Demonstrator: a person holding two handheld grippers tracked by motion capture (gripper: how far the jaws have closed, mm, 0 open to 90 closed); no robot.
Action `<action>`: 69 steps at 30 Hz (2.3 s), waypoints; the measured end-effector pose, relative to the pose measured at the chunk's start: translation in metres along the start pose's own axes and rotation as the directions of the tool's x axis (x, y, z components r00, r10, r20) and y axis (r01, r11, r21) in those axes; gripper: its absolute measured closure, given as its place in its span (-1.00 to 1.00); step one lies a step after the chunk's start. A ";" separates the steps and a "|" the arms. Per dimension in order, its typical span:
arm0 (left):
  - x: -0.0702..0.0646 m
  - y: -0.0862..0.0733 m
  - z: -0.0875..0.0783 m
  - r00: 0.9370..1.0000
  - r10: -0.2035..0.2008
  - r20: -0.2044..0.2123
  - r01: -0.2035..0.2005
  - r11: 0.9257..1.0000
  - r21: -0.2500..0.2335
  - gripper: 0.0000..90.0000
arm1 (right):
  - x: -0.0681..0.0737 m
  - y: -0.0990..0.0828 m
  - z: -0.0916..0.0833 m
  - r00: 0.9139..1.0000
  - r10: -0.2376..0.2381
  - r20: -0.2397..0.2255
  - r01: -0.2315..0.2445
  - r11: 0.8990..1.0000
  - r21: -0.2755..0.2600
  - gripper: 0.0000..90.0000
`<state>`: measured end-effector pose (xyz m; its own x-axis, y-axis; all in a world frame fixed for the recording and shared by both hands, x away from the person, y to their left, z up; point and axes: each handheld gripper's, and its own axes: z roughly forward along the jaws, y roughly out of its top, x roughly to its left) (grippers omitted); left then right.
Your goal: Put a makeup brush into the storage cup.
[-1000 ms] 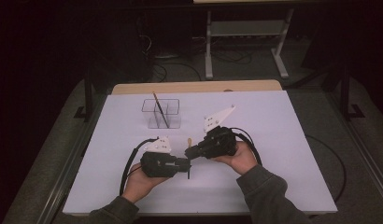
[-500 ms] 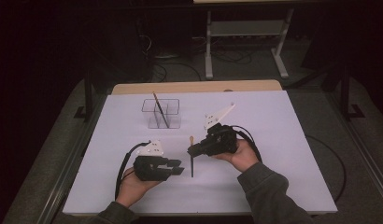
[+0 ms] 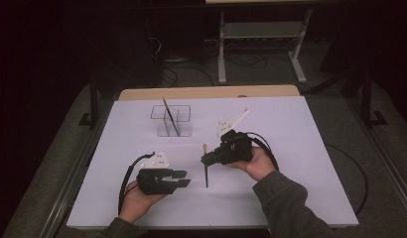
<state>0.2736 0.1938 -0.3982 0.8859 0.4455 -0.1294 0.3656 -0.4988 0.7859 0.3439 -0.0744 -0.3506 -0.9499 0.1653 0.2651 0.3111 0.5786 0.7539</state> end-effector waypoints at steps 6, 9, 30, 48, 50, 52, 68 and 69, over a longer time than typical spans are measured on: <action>0.002 -0.007 -0.004 0.999 -0.033 -0.016 0.033 0.999 -0.010 0.40 | -0.004 0.003 -0.003 1.000 -0.001 0.012 0.001 1.000 0.006 0.84; 0.005 -0.010 -0.007 0.999 -0.041 -0.024 0.041 0.999 -0.017 0.35 | -0.006 0.005 -0.004 1.000 0.003 0.015 -0.003 1.000 0.008 0.84; 0.019 -0.026 -0.025 0.988 -0.069 -0.135 0.068 0.998 -0.017 0.14 | -0.023 0.012 -0.002 0.999 0.028 0.038 -0.029 0.999 0.032 0.84; 0.026 -0.032 -0.033 0.982 -0.106 -0.156 0.104 0.994 -0.022 0.04 | -0.029 0.023 -0.001 0.997 0.019 0.077 -0.023 0.998 0.050 0.84; 0.026 -0.032 -0.033 0.982 -0.106 -0.159 0.103 0.994 -0.024 0.03 | -0.030 0.024 -0.002 0.997 0.024 0.078 -0.028 0.998 0.050 0.84; 0.026 -0.032 -0.034 0.981 -0.104 -0.162 0.102 0.995 -0.022 0.02 | -0.031 0.026 -0.002 0.996 0.023 0.082 -0.027 0.998 0.051 0.84; 0.029 -0.034 -0.036 0.980 -0.136 -0.146 0.130 0.990 -0.054 -0.10 | -0.039 0.045 -0.010 0.995 0.011 0.102 -0.016 0.999 0.046 0.84; 0.029 -0.034 -0.037 0.980 -0.136 -0.148 0.130 0.990 -0.049 -0.12 | -0.039 0.047 -0.010 0.995 0.018 0.100 -0.022 0.999 0.045 0.84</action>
<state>0.2765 0.2508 -0.4062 0.7756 0.6145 -0.1442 0.4636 -0.3995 0.7909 0.3957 -0.0623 -0.3196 -0.9424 0.2544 0.2173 0.3307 0.6100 0.7201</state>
